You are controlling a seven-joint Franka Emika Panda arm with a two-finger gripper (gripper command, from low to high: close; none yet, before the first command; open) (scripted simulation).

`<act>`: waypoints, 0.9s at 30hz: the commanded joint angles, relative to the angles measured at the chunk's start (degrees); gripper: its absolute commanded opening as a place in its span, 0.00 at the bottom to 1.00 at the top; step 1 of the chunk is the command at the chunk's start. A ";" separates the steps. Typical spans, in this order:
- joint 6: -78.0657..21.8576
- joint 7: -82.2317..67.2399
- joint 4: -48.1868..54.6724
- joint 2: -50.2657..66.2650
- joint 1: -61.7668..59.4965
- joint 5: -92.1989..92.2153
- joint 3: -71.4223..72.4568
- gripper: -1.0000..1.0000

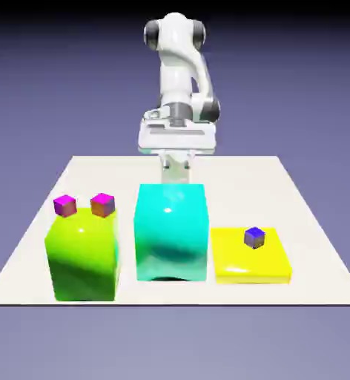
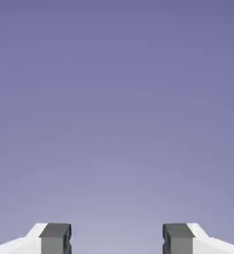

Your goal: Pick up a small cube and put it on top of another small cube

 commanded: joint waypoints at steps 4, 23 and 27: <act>-3.78 7.09 5.20 7.78 -2.75 3.38 -3.64 0.50; -18.96 39.85 40.36 47.23 5.10 14.09 -33.38 0.50; -23.18 47.57 45.50 55.54 1.14 17.99 -36.74 0.50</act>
